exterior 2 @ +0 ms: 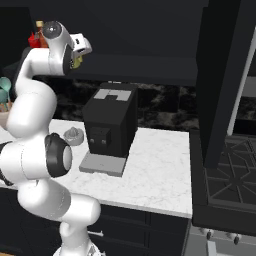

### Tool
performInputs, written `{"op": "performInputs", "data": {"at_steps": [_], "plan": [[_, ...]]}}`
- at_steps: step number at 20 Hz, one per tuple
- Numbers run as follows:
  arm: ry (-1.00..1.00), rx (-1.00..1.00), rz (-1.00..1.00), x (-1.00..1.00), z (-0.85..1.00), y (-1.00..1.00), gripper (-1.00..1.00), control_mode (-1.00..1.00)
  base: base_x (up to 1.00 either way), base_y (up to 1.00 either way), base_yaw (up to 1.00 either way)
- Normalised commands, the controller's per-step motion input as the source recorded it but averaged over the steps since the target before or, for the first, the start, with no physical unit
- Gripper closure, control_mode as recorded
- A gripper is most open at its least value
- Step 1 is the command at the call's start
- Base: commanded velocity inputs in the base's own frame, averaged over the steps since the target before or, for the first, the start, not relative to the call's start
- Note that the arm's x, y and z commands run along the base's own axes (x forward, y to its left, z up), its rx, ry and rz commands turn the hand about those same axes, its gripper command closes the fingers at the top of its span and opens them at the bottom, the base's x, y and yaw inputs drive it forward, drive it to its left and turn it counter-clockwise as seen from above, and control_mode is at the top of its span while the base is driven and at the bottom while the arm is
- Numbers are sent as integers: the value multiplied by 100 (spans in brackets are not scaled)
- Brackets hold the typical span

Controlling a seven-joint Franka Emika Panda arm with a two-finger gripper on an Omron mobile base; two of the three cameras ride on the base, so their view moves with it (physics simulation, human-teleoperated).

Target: Put the shaker and condiment bottle from the counter next to their counterparts in the cabinet.

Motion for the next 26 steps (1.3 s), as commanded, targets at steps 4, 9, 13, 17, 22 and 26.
{"op": "performInputs", "data": {"at_steps": [4, 9, 13, 17, 22, 26], "plan": [[0, 0, 0, 23, -12, 0, 100, -100, 0, 0, 0], [0, 0, 0, 24, -20, 0, 100, -100, 0, 0, 0], [0, 0, 0, 27, -28, 0, 100, -100, 0, 0, 0], [0, 0, 0, 28, -29, 0, 100, -100, 0, 0, 0], [0, 0, 0, 15, -31, 1, 100, -100, 0, 0, 0], [0, 0, 0, 6, -27, 10, -100, -100, 0, 0, 0]]}}
